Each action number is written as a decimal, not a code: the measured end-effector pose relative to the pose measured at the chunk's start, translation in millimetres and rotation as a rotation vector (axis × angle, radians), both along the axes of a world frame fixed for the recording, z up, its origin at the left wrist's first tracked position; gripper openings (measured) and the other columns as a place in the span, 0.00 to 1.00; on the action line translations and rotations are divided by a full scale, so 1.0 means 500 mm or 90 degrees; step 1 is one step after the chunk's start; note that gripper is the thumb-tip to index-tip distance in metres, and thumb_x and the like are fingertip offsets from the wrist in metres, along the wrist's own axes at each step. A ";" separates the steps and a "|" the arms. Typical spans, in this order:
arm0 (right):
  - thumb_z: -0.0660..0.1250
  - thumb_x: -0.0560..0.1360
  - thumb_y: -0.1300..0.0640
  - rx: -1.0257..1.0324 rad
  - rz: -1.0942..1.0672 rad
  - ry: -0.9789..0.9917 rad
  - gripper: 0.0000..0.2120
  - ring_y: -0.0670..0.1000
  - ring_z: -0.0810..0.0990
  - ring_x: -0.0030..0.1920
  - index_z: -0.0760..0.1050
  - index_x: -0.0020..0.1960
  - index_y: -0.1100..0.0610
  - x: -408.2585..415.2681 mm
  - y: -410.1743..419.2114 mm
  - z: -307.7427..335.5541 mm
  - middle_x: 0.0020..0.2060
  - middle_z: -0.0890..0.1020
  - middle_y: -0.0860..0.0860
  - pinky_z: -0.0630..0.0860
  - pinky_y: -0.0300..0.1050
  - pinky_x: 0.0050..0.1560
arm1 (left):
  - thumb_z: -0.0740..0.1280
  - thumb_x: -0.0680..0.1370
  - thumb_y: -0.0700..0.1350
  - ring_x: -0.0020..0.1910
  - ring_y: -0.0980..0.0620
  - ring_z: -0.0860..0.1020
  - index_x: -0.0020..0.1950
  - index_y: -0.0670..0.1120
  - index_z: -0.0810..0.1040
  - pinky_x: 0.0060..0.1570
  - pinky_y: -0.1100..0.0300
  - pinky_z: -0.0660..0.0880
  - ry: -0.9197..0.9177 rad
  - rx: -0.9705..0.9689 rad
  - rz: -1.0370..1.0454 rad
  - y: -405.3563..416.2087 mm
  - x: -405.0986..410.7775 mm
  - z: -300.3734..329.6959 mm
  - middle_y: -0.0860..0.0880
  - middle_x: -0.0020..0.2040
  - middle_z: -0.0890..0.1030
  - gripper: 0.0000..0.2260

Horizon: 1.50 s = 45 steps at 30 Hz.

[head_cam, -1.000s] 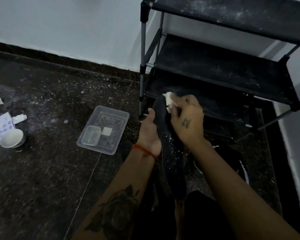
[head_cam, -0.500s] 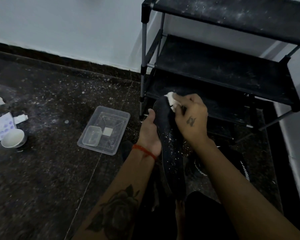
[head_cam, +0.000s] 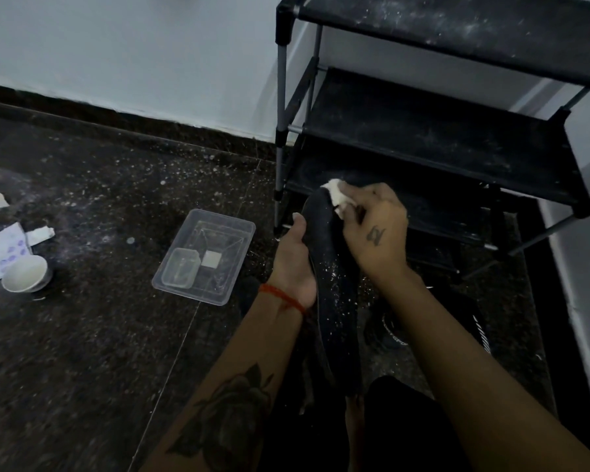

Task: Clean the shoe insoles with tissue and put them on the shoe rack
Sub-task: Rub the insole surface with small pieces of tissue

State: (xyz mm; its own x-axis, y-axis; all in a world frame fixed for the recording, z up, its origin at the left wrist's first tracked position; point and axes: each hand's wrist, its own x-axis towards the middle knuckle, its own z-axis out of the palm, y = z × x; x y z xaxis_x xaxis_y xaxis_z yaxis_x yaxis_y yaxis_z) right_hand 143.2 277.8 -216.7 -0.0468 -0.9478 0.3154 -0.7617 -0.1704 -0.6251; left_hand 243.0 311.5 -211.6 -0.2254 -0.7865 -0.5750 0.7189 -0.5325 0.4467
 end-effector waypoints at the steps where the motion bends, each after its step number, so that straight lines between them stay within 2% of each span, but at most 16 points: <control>1: 0.64 0.73 0.64 -0.007 0.047 0.011 0.15 0.46 0.72 0.44 0.78 0.59 0.55 0.011 0.005 0.000 0.46 0.75 0.54 0.64 0.29 0.46 | 0.47 0.82 0.57 0.37 0.49 0.83 0.47 0.42 0.77 0.39 0.59 0.79 0.005 -0.002 0.003 0.002 -0.001 0.002 0.44 0.35 0.84 0.26; 4: 0.64 0.73 0.64 0.005 0.127 0.053 0.16 0.47 0.73 0.43 0.78 0.59 0.55 0.024 0.011 -0.009 0.45 0.75 0.54 0.68 0.34 0.47 | 0.47 0.83 0.56 0.31 0.51 0.83 0.47 0.42 0.77 0.33 0.63 0.80 0.019 -0.004 0.012 0.003 -0.003 0.002 0.44 0.33 0.84 0.24; 8: 0.62 0.75 0.62 0.058 0.017 0.065 0.16 0.50 0.74 0.46 0.76 0.61 0.53 -0.009 -0.002 -0.013 0.49 0.75 0.55 0.66 0.34 0.47 | 0.47 0.83 0.56 0.32 0.52 0.83 0.47 0.42 0.77 0.34 0.63 0.80 -0.013 -0.010 -0.002 0.001 -0.001 -0.001 0.45 0.35 0.85 0.25; 10: 0.62 0.75 0.62 0.092 -0.053 0.034 0.16 0.52 0.76 0.50 0.76 0.62 0.54 -0.024 -0.007 -0.013 0.52 0.75 0.56 0.64 0.30 0.48 | 0.47 0.83 0.56 0.32 0.52 0.83 0.47 0.42 0.77 0.35 0.63 0.80 -0.018 -0.006 -0.005 0.000 -0.001 -0.002 0.46 0.34 0.85 0.25; 12: 0.63 0.75 0.62 0.060 -0.077 0.000 0.16 0.51 0.76 0.49 0.76 0.61 0.55 -0.020 -0.009 -0.010 0.51 0.76 0.56 0.61 0.26 0.47 | 0.46 0.82 0.57 0.33 0.51 0.83 0.48 0.41 0.77 0.36 0.61 0.80 -0.011 -0.009 -0.008 -0.001 0.000 -0.002 0.45 0.35 0.85 0.26; 15: 0.64 0.73 0.64 -0.014 0.035 -0.006 0.16 0.47 0.73 0.46 0.77 0.60 0.55 0.011 -0.001 -0.005 0.47 0.76 0.55 0.67 0.31 0.48 | 0.47 0.82 0.58 0.36 0.50 0.83 0.49 0.42 0.77 0.39 0.60 0.79 -0.007 -0.009 -0.016 0.000 0.000 -0.001 0.45 0.36 0.85 0.26; 18: 0.64 0.73 0.65 -0.026 0.112 0.029 0.16 0.47 0.72 0.44 0.77 0.60 0.56 0.025 0.006 -0.012 0.45 0.75 0.55 0.70 0.36 0.47 | 0.48 0.82 0.57 0.33 0.51 0.84 0.48 0.43 0.78 0.35 0.62 0.80 0.004 -0.005 -0.009 0.002 -0.003 0.000 0.44 0.35 0.85 0.25; 22: 0.63 0.75 0.63 0.044 0.012 0.045 0.16 0.51 0.75 0.48 0.75 0.62 0.55 -0.007 -0.008 -0.017 0.51 0.75 0.57 0.69 0.36 0.50 | 0.47 0.82 0.56 0.34 0.51 0.83 0.49 0.42 0.78 0.37 0.61 0.80 -0.020 -0.006 -0.018 0.003 -0.001 0.000 0.45 0.36 0.85 0.25; 24: 0.63 0.75 0.63 0.076 -0.054 0.012 0.16 0.53 0.76 0.51 0.75 0.62 0.55 -0.022 -0.013 -0.013 0.52 0.75 0.57 0.64 0.30 0.50 | 0.47 0.83 0.56 0.31 0.51 0.83 0.46 0.41 0.77 0.32 0.63 0.80 -0.026 -0.009 -0.015 0.003 0.000 0.002 0.45 0.33 0.84 0.25; 26: 0.64 0.74 0.63 0.044 -0.073 -0.024 0.15 0.52 0.76 0.50 0.77 0.60 0.56 -0.018 -0.011 -0.003 0.51 0.76 0.57 0.61 0.26 0.48 | 0.46 0.83 0.56 0.30 0.51 0.83 0.45 0.41 0.77 0.31 0.63 0.79 -0.023 -0.017 -0.014 0.001 0.000 0.003 0.45 0.32 0.84 0.26; 30: 0.66 0.72 0.64 -0.013 0.109 -0.010 0.14 0.49 0.77 0.46 0.80 0.55 0.54 0.024 0.011 0.008 0.46 0.80 0.56 0.66 0.26 0.46 | 0.47 0.83 0.55 0.34 0.51 0.83 0.46 0.42 0.76 0.34 0.63 0.80 -0.009 -0.026 0.004 0.003 0.000 0.007 0.44 0.35 0.84 0.24; 32: 0.66 0.73 0.63 0.017 0.169 -0.005 0.12 0.45 0.74 0.44 0.80 0.55 0.54 0.034 0.022 0.001 0.45 0.79 0.54 0.67 0.22 0.44 | 0.49 0.83 0.54 0.39 0.51 0.82 0.48 0.42 0.76 0.42 0.61 0.78 0.002 -0.026 0.034 0.002 0.002 0.005 0.44 0.40 0.82 0.21; 34: 0.65 0.73 0.62 0.033 0.154 0.018 0.12 0.44 0.73 0.43 0.80 0.55 0.52 0.026 0.020 -0.006 0.44 0.78 0.52 0.67 0.24 0.42 | 0.48 0.83 0.55 0.38 0.51 0.81 0.48 0.42 0.76 0.41 0.60 0.78 0.003 -0.019 0.020 0.001 0.007 0.004 0.44 0.38 0.83 0.23; 37: 0.64 0.73 0.62 0.060 0.075 0.074 0.13 0.50 0.77 0.44 0.80 0.56 0.52 -0.006 0.009 -0.013 0.46 0.78 0.54 0.69 0.35 0.45 | 0.45 0.82 0.58 0.41 0.49 0.80 0.49 0.42 0.77 0.42 0.57 0.77 -0.031 -0.010 -0.019 0.000 0.013 0.001 0.44 0.36 0.84 0.27; 41: 0.65 0.73 0.62 0.017 -0.037 0.030 0.13 0.50 0.77 0.46 0.79 0.57 0.56 -0.027 0.001 -0.001 0.47 0.78 0.56 0.63 0.28 0.46 | 0.46 0.82 0.58 0.37 0.50 0.81 0.47 0.42 0.77 0.41 0.59 0.77 -0.053 -0.001 -0.015 -0.003 0.013 -0.003 0.46 0.34 0.84 0.27; 45: 0.65 0.72 0.64 -0.037 0.095 0.037 0.15 0.50 0.76 0.42 0.79 0.56 0.55 0.015 0.014 0.002 0.43 0.77 0.56 0.68 0.33 0.45 | 0.45 0.82 0.57 0.35 0.52 0.83 0.47 0.43 0.77 0.39 0.61 0.78 -0.028 -0.019 -0.022 0.000 0.002 0.002 0.46 0.34 0.84 0.26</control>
